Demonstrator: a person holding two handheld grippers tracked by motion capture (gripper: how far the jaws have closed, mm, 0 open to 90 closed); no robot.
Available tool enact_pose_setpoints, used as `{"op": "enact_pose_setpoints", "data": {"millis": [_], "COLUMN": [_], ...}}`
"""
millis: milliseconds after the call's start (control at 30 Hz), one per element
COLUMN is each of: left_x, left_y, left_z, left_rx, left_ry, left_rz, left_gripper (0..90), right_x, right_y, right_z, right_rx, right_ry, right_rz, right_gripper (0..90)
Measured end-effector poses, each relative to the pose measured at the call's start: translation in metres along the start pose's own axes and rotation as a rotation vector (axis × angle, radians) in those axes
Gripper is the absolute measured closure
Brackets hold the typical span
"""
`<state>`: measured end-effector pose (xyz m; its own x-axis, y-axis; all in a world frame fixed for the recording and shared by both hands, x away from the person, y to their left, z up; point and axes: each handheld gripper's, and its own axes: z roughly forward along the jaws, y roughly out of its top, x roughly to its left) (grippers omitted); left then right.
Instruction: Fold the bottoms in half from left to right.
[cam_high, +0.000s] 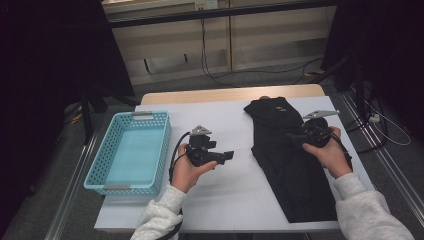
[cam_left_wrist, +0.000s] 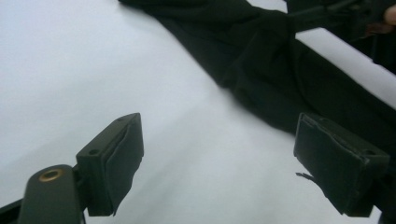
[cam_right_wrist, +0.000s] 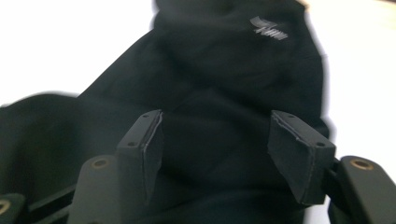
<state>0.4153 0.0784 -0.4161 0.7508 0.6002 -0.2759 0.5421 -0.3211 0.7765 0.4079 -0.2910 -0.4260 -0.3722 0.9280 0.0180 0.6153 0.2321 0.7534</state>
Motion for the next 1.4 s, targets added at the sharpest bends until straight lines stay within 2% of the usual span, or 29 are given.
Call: {"op": "enact_pose_setpoints", "data": {"millis": [200,433,567,667,900,1000,1100,1233,1400], "left_x": [0.008,0.015,0.016,0.015,0.016,0.018,0.020,0.022,0.025], "left_y": [-0.003,-0.007,-0.007,-0.007,-0.007,-0.008,-0.008,-0.009,-0.011], "left_z": [-0.001,0.000,0.001,0.002,0.005,0.006,0.005,0.004,0.001], "left_rx": [0.000,0.014,0.023,0.021,0.027,0.031,0.031,0.034,0.045], "left_ry": [0.016,0.048,0.054,0.056,0.068,0.077,0.084,0.102,0.110], "left_rz": [0.001,0.016,0.028,0.031,0.038,0.037,0.040,0.051,0.067], "left_gripper": [13.2,11.9,11.8,11.8,11.8,11.8,12.0,11.9,10.6], "right_x": [0.019,0.027,0.034,0.040,0.049,0.054,0.058,0.062,0.061], "right_y": [-0.014,-0.026,-0.034,-0.040,-0.052,-0.053,-0.054,-0.057,-0.058], "right_z": [-0.003,-0.010,-0.015,-0.019,-0.024,-0.026,-0.024,-0.020,-0.017], "right_rx": [-0.015,-0.027,-0.010,-0.002,0.021,0.025,0.029,0.062,0.064], "right_ry": [0.036,0.054,0.045,0.059,0.111,0.107,0.108,0.097,0.107], "right_rz": [-0.028,-0.035,-0.070,-0.073,-0.070,-0.096,-0.094,-0.134,-0.127], "right_gripper": [34.3,34.3,38.4,42.8,46.2,46.6,47.8,51.0,59.3]}}
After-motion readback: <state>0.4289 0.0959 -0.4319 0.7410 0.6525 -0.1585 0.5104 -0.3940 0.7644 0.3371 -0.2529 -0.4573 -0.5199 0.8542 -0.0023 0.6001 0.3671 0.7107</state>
